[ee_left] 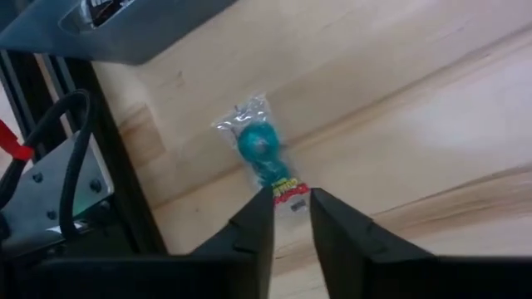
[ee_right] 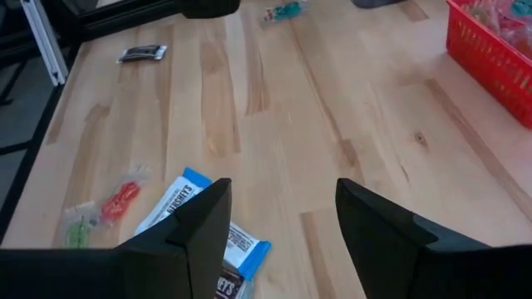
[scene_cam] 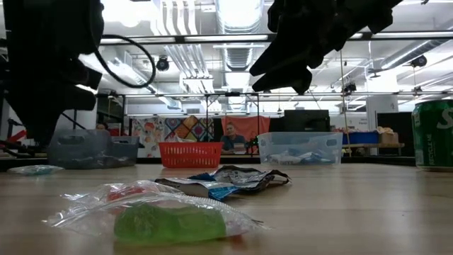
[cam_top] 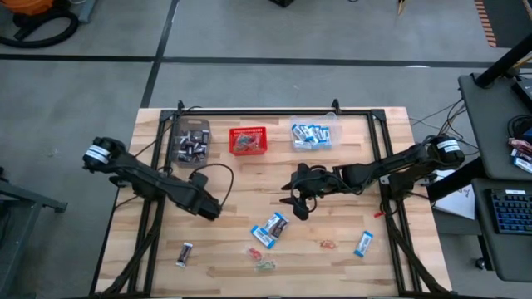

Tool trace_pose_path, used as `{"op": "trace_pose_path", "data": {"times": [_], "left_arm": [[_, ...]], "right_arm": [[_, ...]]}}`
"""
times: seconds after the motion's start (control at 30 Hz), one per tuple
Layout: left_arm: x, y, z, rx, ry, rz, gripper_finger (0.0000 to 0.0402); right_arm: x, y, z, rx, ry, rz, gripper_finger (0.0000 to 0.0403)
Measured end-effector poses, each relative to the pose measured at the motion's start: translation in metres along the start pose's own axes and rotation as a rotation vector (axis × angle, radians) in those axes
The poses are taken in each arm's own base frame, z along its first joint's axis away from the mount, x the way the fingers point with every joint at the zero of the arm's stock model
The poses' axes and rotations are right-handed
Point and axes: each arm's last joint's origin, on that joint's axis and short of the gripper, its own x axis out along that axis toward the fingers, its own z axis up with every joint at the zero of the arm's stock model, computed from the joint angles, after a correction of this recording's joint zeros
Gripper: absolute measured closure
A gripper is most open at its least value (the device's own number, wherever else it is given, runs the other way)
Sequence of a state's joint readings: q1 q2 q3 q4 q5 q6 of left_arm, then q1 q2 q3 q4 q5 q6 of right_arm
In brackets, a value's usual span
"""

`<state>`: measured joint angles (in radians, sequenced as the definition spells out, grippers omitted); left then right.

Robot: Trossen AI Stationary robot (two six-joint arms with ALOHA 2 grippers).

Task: Sort candy
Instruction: Put the blue gummy into the red bin

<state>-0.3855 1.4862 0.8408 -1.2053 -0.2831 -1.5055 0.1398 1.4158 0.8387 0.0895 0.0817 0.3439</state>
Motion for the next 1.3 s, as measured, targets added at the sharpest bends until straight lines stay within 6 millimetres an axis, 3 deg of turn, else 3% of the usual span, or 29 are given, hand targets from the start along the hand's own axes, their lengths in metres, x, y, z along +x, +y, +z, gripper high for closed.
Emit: {"op": "trace_pose_path", "data": {"times": [0.27, 0.47, 1.0, 1.3], "left_arm": [[0.011, -0.002, 0.0, -0.023, 0.012, 0.043, 0.0258], [0.031, 0.001, -0.006, -0.057, 0.011, 0.031, 0.0248], [0.052, 0.004, -0.012, -0.102, -0.012, -0.011, 0.0291], [0.043, -0.002, -0.009, -0.057, 0.0, -0.037, 0.0381]], "right_arm": [[0.0, 0.0, 0.0, 0.0, -0.002, 0.002, 0.0197], [0.0, 0.003, -0.001, -0.007, 0.001, 0.009, 0.0197], [0.0, 0.008, -0.003, -0.02, 0.006, 0.023, 0.0197], [0.0, 0.008, -0.003, -0.019, 0.009, 0.022, 0.0197]]}}
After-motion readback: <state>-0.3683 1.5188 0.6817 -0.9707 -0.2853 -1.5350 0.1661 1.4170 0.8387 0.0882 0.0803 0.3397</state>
